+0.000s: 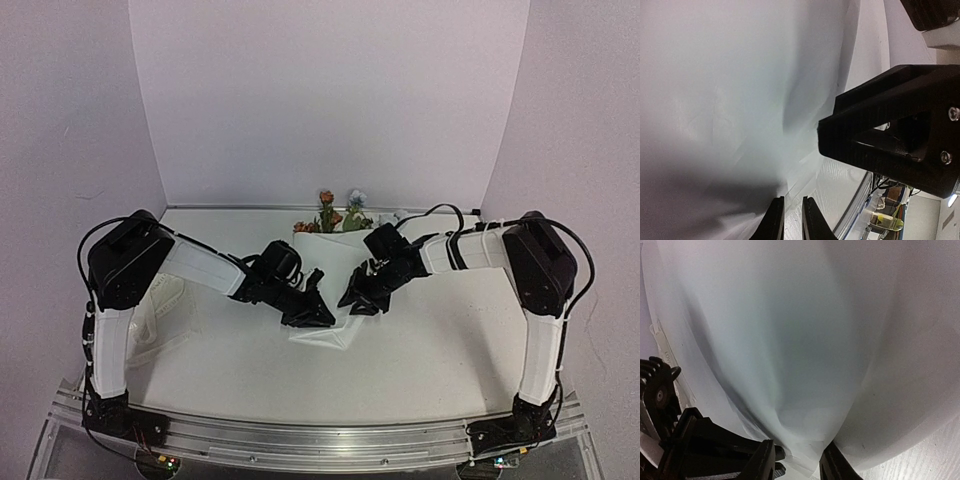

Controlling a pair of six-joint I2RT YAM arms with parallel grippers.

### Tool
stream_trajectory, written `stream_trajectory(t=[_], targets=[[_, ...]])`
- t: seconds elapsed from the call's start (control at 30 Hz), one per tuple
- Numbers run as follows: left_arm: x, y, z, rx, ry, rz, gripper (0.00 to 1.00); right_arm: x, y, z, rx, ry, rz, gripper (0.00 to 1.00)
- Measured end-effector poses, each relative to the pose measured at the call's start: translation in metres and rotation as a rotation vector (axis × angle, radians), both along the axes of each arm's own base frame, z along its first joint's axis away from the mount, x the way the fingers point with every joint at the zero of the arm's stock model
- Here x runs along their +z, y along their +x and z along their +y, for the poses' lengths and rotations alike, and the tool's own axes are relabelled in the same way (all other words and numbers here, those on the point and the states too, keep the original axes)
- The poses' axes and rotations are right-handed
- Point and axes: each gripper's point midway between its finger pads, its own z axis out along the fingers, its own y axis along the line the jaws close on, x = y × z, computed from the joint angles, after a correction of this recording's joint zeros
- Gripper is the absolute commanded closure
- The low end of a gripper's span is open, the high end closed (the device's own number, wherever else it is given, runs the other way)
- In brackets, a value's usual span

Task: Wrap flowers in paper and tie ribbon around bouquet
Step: Press the fold line on the folded bouquet.

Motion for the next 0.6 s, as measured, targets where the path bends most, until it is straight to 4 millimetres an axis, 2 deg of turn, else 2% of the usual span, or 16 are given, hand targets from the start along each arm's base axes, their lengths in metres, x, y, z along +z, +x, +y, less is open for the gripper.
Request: stream_trajectory(t=[0.1,0.23,0.37,0.6], targets=[[-0.005,-0.004,-0.003,-0.014,-0.002,0.009,0.86,-0.012,0.0,0.001,-0.007,-0.007,0.018,0.88],[-0.013,-0.012,-0.006,-0.035,-0.002,0.019,0.87,-0.024,-0.001,0.0,-0.015,-0.022,0.042,0.97],[-0.024,-0.02,-0.005,-0.041,-0.001,0.037,0.87,-0.026,-0.001,-0.001,-0.016,-0.028,0.042,1.0],[-0.026,-0.019,0.0,-0.015,-0.057,0.028,0.87,-0.028,-0.001,-0.004,0.006,-0.052,0.016,1.0]])
